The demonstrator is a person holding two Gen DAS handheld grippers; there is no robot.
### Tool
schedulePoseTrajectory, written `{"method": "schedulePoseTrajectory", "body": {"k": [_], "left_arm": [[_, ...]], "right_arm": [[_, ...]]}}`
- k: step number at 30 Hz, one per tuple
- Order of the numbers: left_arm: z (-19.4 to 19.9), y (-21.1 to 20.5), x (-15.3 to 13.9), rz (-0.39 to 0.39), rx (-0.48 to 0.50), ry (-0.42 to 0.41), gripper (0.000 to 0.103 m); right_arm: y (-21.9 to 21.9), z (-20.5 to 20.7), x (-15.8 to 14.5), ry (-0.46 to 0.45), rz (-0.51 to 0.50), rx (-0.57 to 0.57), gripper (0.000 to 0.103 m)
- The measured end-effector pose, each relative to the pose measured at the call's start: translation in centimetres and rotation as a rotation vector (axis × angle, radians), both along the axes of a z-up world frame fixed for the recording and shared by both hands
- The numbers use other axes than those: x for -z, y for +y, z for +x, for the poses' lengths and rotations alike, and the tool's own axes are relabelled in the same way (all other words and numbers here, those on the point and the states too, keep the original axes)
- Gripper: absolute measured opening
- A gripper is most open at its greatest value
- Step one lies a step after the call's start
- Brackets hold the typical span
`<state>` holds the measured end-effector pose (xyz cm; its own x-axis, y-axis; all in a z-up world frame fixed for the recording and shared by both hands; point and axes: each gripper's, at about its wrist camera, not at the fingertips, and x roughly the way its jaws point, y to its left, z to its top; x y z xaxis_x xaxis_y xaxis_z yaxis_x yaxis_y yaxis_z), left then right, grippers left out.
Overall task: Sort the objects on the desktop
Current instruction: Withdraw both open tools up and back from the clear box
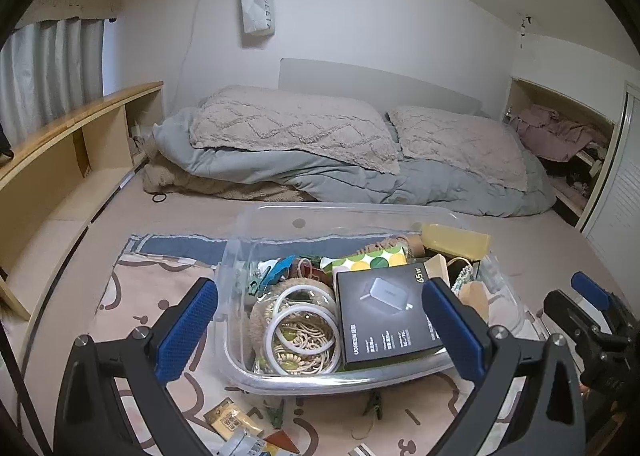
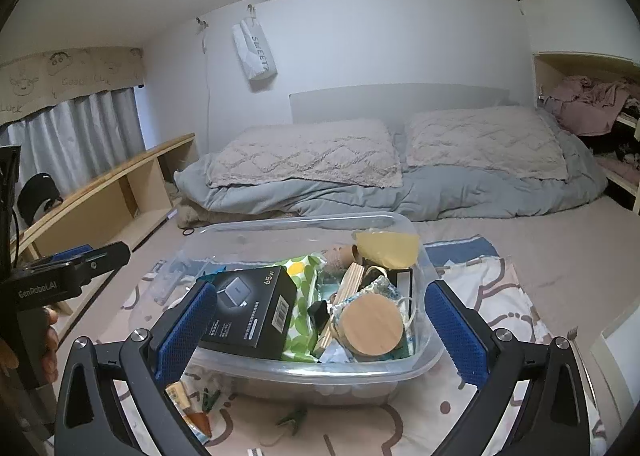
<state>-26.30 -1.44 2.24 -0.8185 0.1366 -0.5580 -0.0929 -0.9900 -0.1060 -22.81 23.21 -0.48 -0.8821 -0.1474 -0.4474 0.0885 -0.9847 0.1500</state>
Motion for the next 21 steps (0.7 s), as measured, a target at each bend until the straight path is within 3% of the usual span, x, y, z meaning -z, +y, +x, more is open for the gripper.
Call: {"method": "schedulePoseTrajectory", "body": {"k": [12,21], "left_arm": [[2.8,1.3,-1.7,0.003,0.024,0.095,0.103],[5.6,1.4,-3.2,0.004,0.047,0.171,0.103]], "right_arm": [[2.7,3.7,0.0,0.109,-0.027,-0.007,0.103],[3.2,5.9,0.7,0.119,-0.029,-0.056,0.103]]}}
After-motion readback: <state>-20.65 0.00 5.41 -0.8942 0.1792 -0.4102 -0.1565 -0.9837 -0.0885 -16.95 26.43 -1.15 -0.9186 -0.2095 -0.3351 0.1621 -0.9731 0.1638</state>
